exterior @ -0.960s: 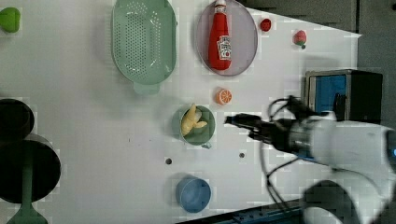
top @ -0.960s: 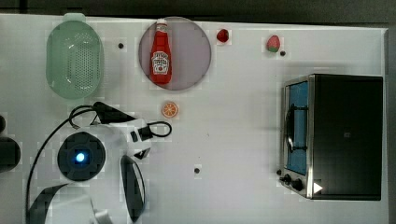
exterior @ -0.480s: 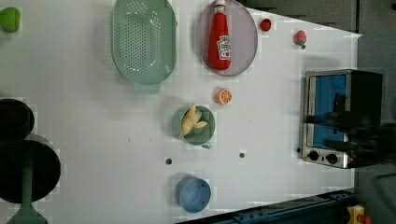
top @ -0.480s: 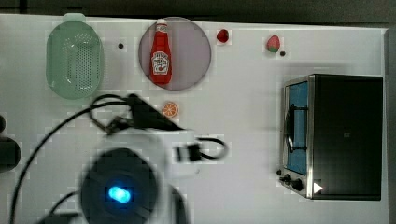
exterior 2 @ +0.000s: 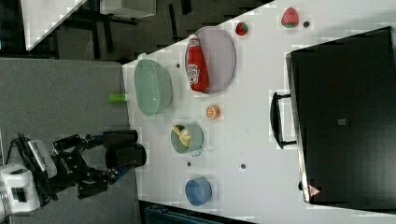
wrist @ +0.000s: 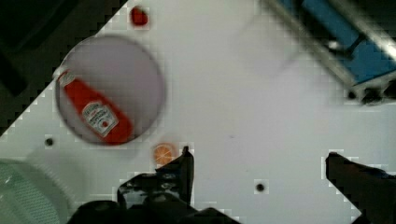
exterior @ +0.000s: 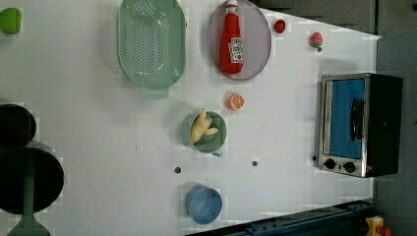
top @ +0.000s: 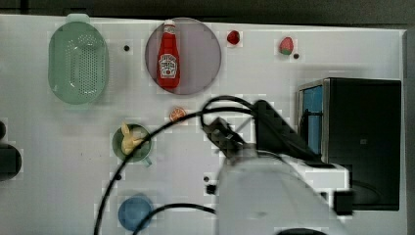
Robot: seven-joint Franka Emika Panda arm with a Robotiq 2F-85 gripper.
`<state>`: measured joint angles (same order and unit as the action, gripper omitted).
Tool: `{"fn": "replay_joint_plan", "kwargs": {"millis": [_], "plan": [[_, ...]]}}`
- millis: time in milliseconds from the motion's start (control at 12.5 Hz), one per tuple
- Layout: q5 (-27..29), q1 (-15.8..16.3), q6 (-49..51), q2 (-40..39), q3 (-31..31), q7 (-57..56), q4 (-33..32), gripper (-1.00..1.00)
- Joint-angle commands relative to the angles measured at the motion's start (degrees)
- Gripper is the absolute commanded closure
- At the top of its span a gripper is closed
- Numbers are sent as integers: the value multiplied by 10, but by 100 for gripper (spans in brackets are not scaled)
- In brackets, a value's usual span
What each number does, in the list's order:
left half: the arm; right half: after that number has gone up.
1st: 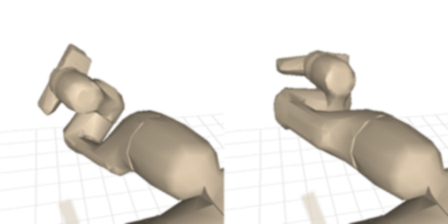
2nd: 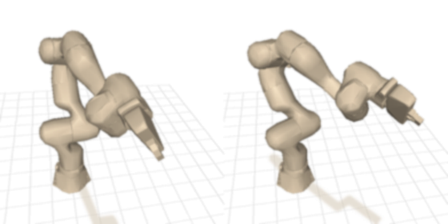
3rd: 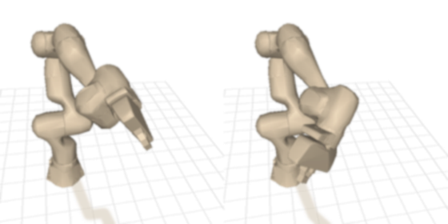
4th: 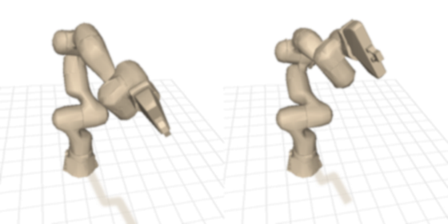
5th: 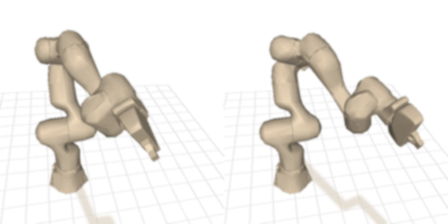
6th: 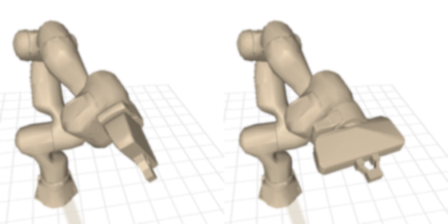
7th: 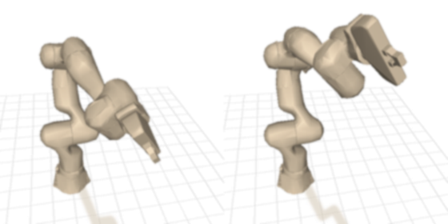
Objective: Pick Banana and place it in mug.
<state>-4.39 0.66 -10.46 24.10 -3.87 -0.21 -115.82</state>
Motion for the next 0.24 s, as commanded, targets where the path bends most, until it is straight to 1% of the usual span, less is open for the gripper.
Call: {"fn": "replay_joint_plan", "kwargs": {"millis": [80,240], "plan": [[21,-2,49,-24,11,15,3,-100],[22,-1,58,-25,12,23,3,-100]]}}
